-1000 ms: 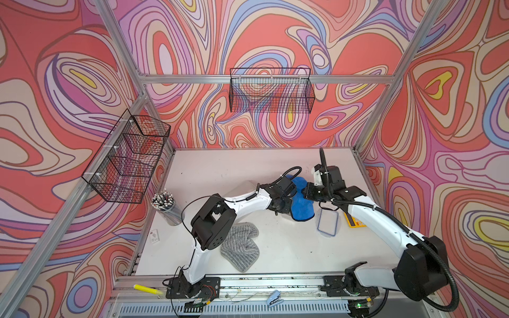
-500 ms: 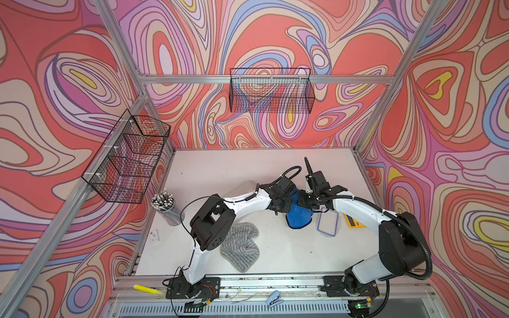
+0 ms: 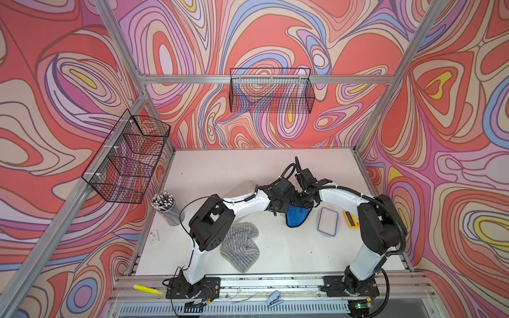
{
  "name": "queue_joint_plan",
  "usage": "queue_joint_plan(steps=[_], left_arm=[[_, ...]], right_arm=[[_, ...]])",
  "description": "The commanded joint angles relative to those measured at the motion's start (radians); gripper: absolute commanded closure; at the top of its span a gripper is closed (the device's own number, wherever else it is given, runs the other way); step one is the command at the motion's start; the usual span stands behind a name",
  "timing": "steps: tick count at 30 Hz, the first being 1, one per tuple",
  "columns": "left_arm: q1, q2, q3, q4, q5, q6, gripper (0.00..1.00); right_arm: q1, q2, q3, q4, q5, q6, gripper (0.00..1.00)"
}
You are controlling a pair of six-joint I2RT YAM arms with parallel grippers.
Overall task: Wipe the insides of the lunch boxes
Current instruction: Wipe the dirt inside the lunch box.
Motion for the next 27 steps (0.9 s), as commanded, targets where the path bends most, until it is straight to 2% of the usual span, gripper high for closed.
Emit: queue_joint_plan(steps=[1, 10, 17, 21, 27], left_arm=[[-0.006, -0.042, -0.003, 0.031, -0.043, -0.011, 0.93], [0.013, -0.091, -0.119, 0.282, 0.047, -0.104, 0.97], [0.021, -0.121, -0.160, 0.322, 0.052, -0.085, 0.98], [0.020, -0.130, -0.183, 0.351, 0.066, -0.085, 0.98], [0.019, -0.137, -0.214, 0.391, 0.112, -0.084, 1.00]], right_arm=[[0.025, 0.053, -0.005, -0.106, -0.015, -0.040, 1.00], [0.039, 0.106, -0.009, -0.099, -0.210, -0.058, 1.00], [0.037, 0.142, -0.035, -0.063, -0.414, -0.058, 1.00], [0.031, 0.151, -0.062, 0.018, -0.515, -0.008, 1.00], [0.009, 0.162, -0.096, 0.168, -0.546, 0.101, 1.00]])
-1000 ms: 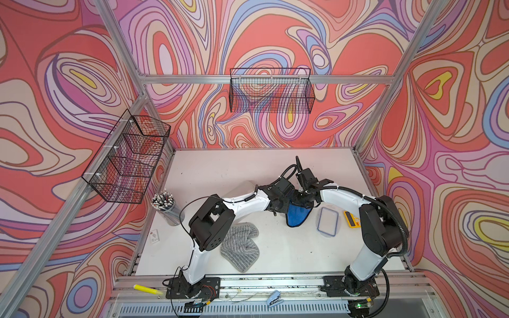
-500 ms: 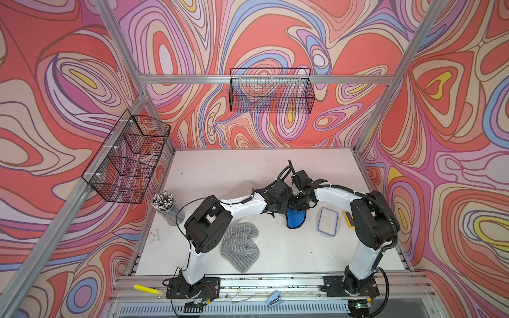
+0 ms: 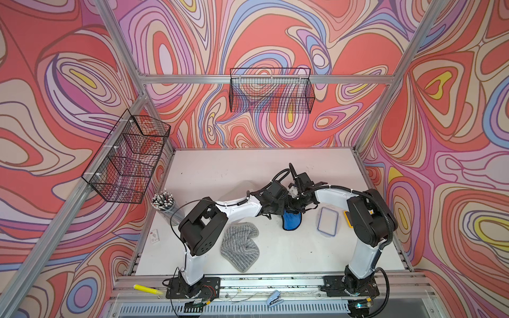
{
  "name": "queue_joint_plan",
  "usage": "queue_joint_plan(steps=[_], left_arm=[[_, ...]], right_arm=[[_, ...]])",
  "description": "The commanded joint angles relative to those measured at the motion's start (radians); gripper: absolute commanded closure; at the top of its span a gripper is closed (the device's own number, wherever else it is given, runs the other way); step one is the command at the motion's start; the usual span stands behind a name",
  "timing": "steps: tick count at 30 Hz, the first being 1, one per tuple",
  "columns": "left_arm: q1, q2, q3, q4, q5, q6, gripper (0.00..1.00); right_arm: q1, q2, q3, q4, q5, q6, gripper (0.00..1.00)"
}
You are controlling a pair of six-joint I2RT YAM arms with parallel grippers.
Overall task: Wipe the insides of the lunch boxes
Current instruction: Wipe the dirt inside the lunch box.
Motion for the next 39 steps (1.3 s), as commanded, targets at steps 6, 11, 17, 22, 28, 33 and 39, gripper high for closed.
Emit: queue_joint_plan(steps=[6, 11, 17, 22, 28, 33, 39], left_arm=[[-0.004, -0.031, -0.009, 0.163, 0.090, -0.008, 1.00], [-0.004, -0.033, -0.001, 0.113, 0.084, 0.040, 1.00], [-0.004, -0.033, 0.014, 0.060, 0.077, 0.078, 1.00], [-0.003, -0.034, 0.011, 0.034, 0.063, 0.091, 1.00], [-0.015, -0.027, 0.024, -0.008, 0.053, 0.110, 1.00], [-0.039, -0.002, 0.046, -0.025, 0.075, 0.108, 1.00], [-0.059, 0.012, 0.049, -0.035, 0.095, 0.111, 1.00]], right_arm=[[0.028, 0.070, -0.040, 0.098, 0.016, 0.096, 1.00], [0.031, 0.083, 0.011, -0.133, 0.218, -0.061, 1.00], [0.031, 0.072, 0.054, -0.339, 0.436, -0.187, 1.00], [0.030, 0.070, 0.142, -0.433, 0.580, -0.212, 1.00], [0.031, 0.110, 0.246, -0.462, 0.700, -0.204, 1.00], [0.030, 0.143, 0.273, -0.381, 0.767, -0.153, 1.00], [0.030, 0.120, 0.239, -0.202, 0.789, -0.083, 1.00]])
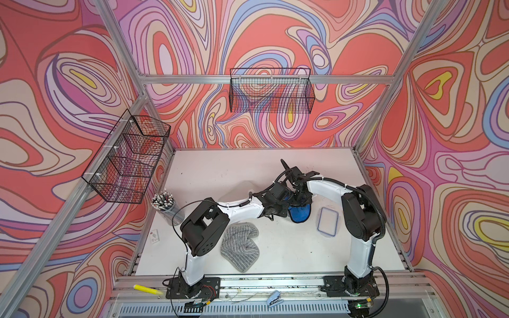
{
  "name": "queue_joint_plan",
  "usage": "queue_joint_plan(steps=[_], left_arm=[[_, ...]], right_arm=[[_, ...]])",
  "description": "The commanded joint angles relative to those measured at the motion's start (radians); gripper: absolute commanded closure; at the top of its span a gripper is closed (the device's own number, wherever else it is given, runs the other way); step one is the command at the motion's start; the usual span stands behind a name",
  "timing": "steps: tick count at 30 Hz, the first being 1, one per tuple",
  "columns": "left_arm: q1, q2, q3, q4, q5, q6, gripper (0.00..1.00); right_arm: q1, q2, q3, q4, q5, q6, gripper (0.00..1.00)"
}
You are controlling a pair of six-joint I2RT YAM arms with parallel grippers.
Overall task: Wipe the insides of the lunch boxes
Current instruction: Wipe the dirt inside the lunch box.
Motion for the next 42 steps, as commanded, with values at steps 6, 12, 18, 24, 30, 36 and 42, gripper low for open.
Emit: queue_joint_plan(steps=[6, 12, 18, 24, 30, 36, 42], left_arm=[[-0.040, 0.016, 0.028, -0.043, 0.111, 0.008, 1.00], [-0.039, 0.010, 0.020, -0.011, 0.141, 0.005, 1.00], [-0.038, 0.005, 0.019, 0.016, 0.143, 0.005, 1.00], [-0.034, 0.008, 0.022, 0.035, 0.131, 0.000, 1.00], [-0.003, -0.007, 0.009, 0.058, 0.093, -0.026, 1.00], [0.008, -0.013, 0.017, 0.065, 0.044, -0.019, 1.00], [0.009, -0.018, 0.013, 0.051, -0.020, -0.015, 1.00]], right_arm=[[-0.019, 0.009, -0.107, 0.402, -0.031, 0.171, 1.00], [-0.019, 0.057, -0.182, 0.591, -0.198, 0.280, 1.00], [-0.019, 0.061, -0.276, 0.722, -0.342, 0.339, 1.00], [-0.020, 0.052, -0.306, 0.636, -0.457, 0.271, 1.00], [-0.018, 0.054, -0.289, 0.410, -0.494, 0.120, 1.00], [-0.017, 0.069, -0.258, 0.236, -0.574, -0.011, 1.00], [-0.019, 0.090, -0.205, 0.068, -0.530, -0.107, 1.00]])
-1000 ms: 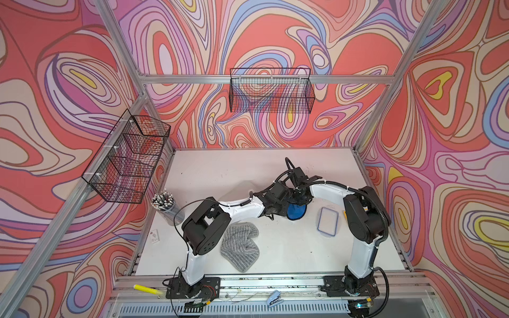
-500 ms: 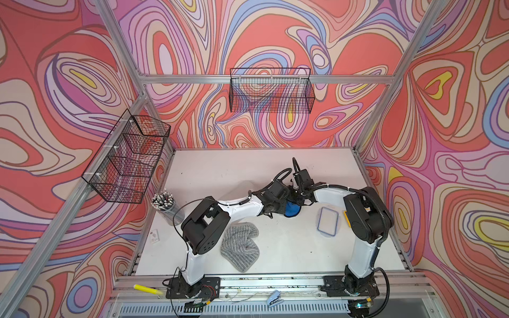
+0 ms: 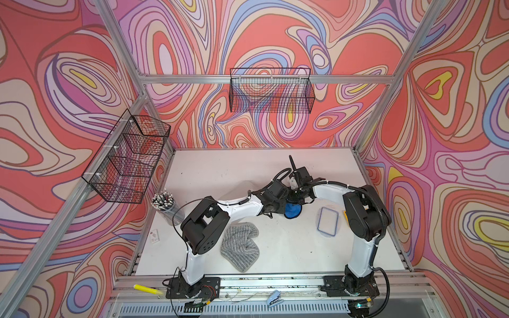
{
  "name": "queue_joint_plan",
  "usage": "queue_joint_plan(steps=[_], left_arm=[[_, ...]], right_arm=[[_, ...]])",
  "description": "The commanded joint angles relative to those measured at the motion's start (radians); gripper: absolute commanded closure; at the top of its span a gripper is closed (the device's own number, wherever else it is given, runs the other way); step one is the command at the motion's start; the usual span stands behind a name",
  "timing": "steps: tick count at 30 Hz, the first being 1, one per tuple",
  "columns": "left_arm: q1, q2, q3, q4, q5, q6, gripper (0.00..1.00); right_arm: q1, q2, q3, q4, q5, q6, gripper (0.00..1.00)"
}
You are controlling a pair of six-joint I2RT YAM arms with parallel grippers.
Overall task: Wipe the insides of the lunch boxes
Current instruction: Wipe the dirt inside the lunch box.
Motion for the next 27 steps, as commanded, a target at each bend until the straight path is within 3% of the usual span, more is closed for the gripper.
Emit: queue_joint_plan(steps=[1, 16, 22, 27], left_arm=[[-0.018, -0.031, 0.004, 0.056, 0.025, 0.062, 1.00], [-0.019, -0.077, -0.040, 0.047, -0.025, 0.087, 1.00], [-0.036, -0.077, -0.033, 0.038, -0.020, 0.108, 1.00], [-0.056, -0.069, -0.032, 0.045, -0.001, 0.107, 1.00]], right_arm=[[0.040, 0.102, -0.047, -0.350, -0.079, -0.125, 1.00], [0.037, 0.097, 0.160, -0.662, 0.383, -0.207, 1.00], [0.037, 0.126, 0.242, -0.672, 0.600, -0.176, 1.00], [0.036, 0.149, 0.266, -0.625, 0.708, -0.140, 1.00]])
